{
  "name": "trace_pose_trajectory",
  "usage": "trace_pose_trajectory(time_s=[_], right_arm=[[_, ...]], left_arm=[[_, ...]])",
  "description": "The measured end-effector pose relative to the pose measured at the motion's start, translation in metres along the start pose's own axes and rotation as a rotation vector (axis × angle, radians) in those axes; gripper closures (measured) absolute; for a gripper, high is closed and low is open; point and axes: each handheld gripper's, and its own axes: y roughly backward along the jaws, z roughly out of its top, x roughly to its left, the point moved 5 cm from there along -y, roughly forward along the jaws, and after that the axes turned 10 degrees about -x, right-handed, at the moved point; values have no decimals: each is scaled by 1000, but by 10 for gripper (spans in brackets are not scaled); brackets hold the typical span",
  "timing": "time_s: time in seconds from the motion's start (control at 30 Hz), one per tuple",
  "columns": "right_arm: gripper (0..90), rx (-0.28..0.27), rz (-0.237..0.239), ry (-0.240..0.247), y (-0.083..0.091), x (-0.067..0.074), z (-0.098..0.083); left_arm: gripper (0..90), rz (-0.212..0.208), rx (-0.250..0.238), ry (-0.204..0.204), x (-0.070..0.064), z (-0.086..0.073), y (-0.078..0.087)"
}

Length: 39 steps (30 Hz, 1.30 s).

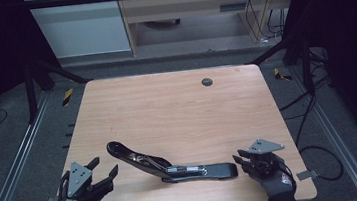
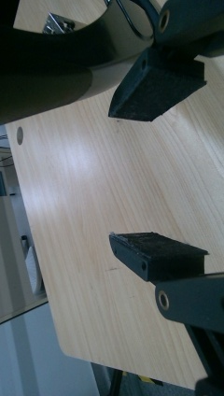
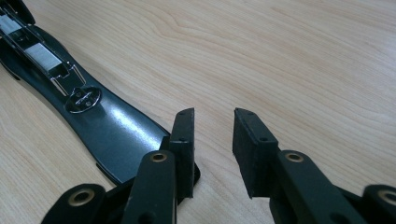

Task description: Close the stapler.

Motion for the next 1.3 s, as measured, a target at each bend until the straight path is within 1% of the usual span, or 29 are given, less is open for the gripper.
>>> trace_pose_trajectory(time_s=[0.07, 0.1, 0.17, 0.2, 0.3, 0.4, 0.47, 0.5, 0.57, 0.63, 0.67, 0.8, 0.93, 0.97, 1.0, 1.03, 1.17, 1.23, 1.27, 1.3], right_arm=[[699, -1, 1, 7, 0, 1, -1], [699, 1, 4, -1, 0, 3, -1], [698, 0, 11, 3, 1, 4, -1], [699, 1, 14, -3, 0, 6, -1], [699, 4, 17, 0, 1, 6, -2], [707, 4, 19, -11, 2, 7, -2], [707, 1, 19, -5, 2, 7, -3], [708, 7, 21, -15, 3, 8, -4], [712, 12, 25, -11, 3, 9, -4], [716, 12, 31, -11, 3, 10, -5], [720, 12, 31, -10, 4, 11, -5], [726, 14, 37, -12, 4, 12, -6], [743, 16, 46, -18, 4, 14, -7], [747, 12, 48, -5, 3, 14, -7], [753, 17, 55, -18, 3, 16, -8], [757, 14, 54, -4, 2, 16, -8], [770, 17, 65, -13, 2, 19, -7], [803, 24, 74, -2, -1, 22, -7], [803, 24, 74, -2, -1, 22, -7], [822, 27, 79, -3, -2, 23, -8]], left_arm=[[322, 1, -3, -1, 0, 1, 1], [322, -1, -15, 1, -1, 3, 4], [322, -4, -24, 2, -2, 4, 6], [322, -6, -28, 2, -2, 5, 7], [321, -10, -35, 5, -4, 6, 8], [319, -20, -51, 6, -6, 10, 11], [317, -23, -56, 9, -7, 10, 11], [317, -24, -62, 10, -9, 12, 12], [316, -30, -65, 10, -11, 13, 12], [314, -33, -68, 12, -12, 13, 13], [313, -43, -70, 12, -15, 14, 13], [312, -56, -72, 15, -19, 15, 13], [312, -61, -77, 11, -24, 16, 12], [311, -61, -77, 11, -24, 16, 12], [310, -63, -78, 10, -27, 17, 11], [310, -64, -81, 10, -28, 17, 11], [309, -63, -83, 12, -31, 19, 9], [308, -68, -86, 12, -34, 20, 6], [308, -68, -86, 12, -34, 20, 6], [308, -71, -86, 12, -35, 21, 5]])
